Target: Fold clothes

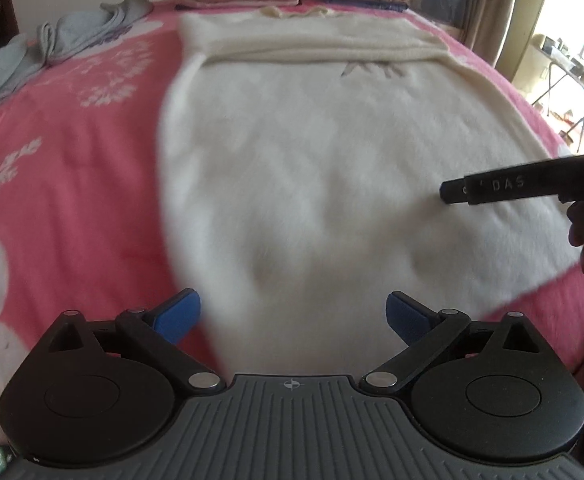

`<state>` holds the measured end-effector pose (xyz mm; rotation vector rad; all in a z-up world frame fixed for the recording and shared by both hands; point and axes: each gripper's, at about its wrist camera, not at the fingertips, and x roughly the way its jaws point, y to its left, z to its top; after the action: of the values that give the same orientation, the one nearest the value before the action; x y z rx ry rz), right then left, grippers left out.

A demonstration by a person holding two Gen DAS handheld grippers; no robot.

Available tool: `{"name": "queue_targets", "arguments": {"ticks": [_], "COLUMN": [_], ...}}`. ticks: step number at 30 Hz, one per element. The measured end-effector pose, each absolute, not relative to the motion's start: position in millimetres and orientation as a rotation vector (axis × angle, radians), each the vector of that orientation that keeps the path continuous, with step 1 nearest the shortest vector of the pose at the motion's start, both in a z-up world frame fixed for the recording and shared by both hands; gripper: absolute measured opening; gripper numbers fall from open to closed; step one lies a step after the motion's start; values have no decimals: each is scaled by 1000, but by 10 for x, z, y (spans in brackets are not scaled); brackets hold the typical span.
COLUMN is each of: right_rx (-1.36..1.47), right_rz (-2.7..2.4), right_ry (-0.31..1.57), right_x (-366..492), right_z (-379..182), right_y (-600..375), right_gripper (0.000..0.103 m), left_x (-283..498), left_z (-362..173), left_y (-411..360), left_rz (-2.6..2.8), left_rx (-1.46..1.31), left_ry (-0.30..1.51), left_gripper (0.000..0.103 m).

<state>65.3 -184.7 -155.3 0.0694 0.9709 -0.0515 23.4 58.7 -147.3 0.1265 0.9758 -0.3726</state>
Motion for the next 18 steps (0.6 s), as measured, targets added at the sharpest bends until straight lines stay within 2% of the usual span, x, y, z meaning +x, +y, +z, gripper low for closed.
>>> {"name": "queue_targets", "arguments": {"ticks": [7,9,13,15,16,18], "right_rx": [37,44,116,242,307,475], "right_rz": [-35,-24,23,57,75,103], "right_ry": [1043,1069,1107,1118,1123,1127], "right_x": [267,140,-83,-163,-201,-256], "right_z": [-1554,-1548,-1491,-1453,-1434,-1455], "right_y": [-1735,-1703,-1674,-1749,-1789,-1897], "right_gripper": [77,77,76,69,57,54], "left_x": [46,17,23,43,53,82], "left_z": [-1523,-1522,-1510,-1507,-1506,-1520], "left_y": [864,924,992,1017,1030,1044], "left_rz": [-363,-363,-351,-340,-334,-322], "left_rx": [85,55,-8,-46,-65,-100], "left_ry": [1031,1038,1040,1039,1039,1043], "left_gripper": [94,85,75,67,65,58]}}
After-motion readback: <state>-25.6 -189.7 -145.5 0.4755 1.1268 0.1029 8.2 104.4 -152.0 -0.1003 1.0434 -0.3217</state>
